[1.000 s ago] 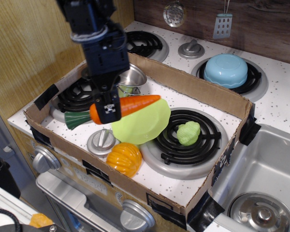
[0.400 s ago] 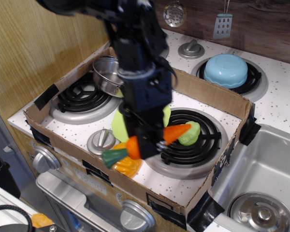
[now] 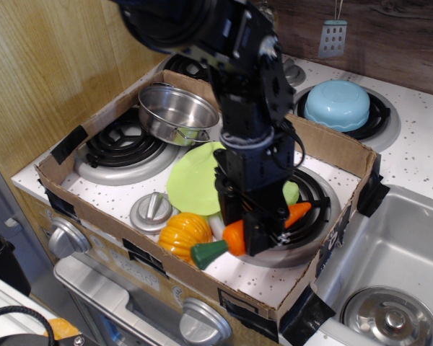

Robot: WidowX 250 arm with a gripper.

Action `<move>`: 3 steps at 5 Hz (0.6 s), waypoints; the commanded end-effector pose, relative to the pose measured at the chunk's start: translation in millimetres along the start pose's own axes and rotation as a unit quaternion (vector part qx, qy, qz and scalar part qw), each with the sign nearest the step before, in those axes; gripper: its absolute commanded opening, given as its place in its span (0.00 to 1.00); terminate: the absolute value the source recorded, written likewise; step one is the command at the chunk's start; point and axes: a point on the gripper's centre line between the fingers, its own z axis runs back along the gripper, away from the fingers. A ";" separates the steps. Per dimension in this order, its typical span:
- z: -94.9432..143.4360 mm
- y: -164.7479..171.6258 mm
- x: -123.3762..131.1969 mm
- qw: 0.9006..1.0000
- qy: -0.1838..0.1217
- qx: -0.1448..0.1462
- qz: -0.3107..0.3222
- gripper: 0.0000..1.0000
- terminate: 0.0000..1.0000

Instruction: Take carrot off plate

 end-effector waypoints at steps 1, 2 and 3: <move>0.9 4.6 21.5 1.000 -0.020 0.008 0.011 0.00 0.00; 1.2 -3.2 20.1 0.999 -0.024 0.023 0.018 0.00 0.00; 7.9 -13.5 21.8 0.998 -0.030 0.042 0.032 1.00 0.00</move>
